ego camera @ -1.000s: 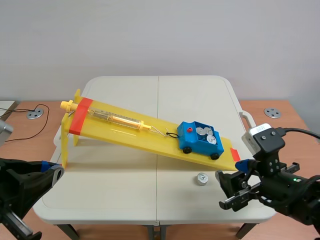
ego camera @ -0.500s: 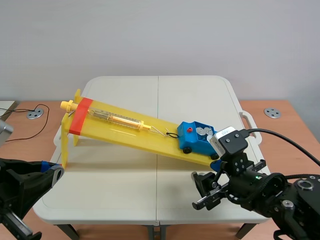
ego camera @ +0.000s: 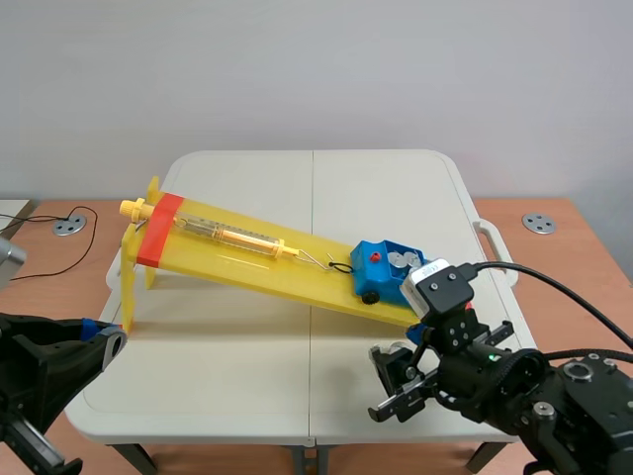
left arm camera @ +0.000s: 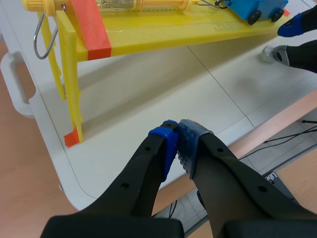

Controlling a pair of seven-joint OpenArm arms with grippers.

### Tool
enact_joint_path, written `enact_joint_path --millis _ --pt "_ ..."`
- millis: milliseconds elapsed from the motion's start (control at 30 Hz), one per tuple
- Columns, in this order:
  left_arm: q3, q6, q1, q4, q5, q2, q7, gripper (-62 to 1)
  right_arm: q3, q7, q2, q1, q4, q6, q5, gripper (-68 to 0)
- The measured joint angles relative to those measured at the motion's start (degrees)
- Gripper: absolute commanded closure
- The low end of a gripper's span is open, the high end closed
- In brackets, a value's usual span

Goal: Place the four metal weights on the blue cart on the ramp.

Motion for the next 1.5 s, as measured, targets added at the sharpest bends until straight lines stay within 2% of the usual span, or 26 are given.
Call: enact_joint_path --millis 167,467,800,1233,1500 --pt "0.0 0.0 0.0 0.0 0.0 0.0 0.0 -2.7 -0.3 0.1 -0.2 0.6 -2.0 0.0 0.0 -33.0" --pt "0.0 0.0 0.0 0.0 0.0 0.0 0.0 -2.7 -0.3 0.3 -0.2 0.8 -2.4 -1.3 0.0 -33.0" --pt "0.0 0.0 0.0 0.0 0.0 0.0 0.0 -2.7 -0.3 1.1 -0.3 0.9 -2.6 -1.3 0.0 -33.0" --pt "0.0 0.0 0.0 0.0 0.0 0.0 0.0 -2.7 -0.2 1.6 -2.2 2.9 -6.6 -1.5 -0.4 -33.0" --pt "0.0 0.0 0.0 0.0 0.0 0.0 0.0 -2.7 -0.2 2.2 -2.2 3.0 -6.9 -2.1 -0.4 -21.0"
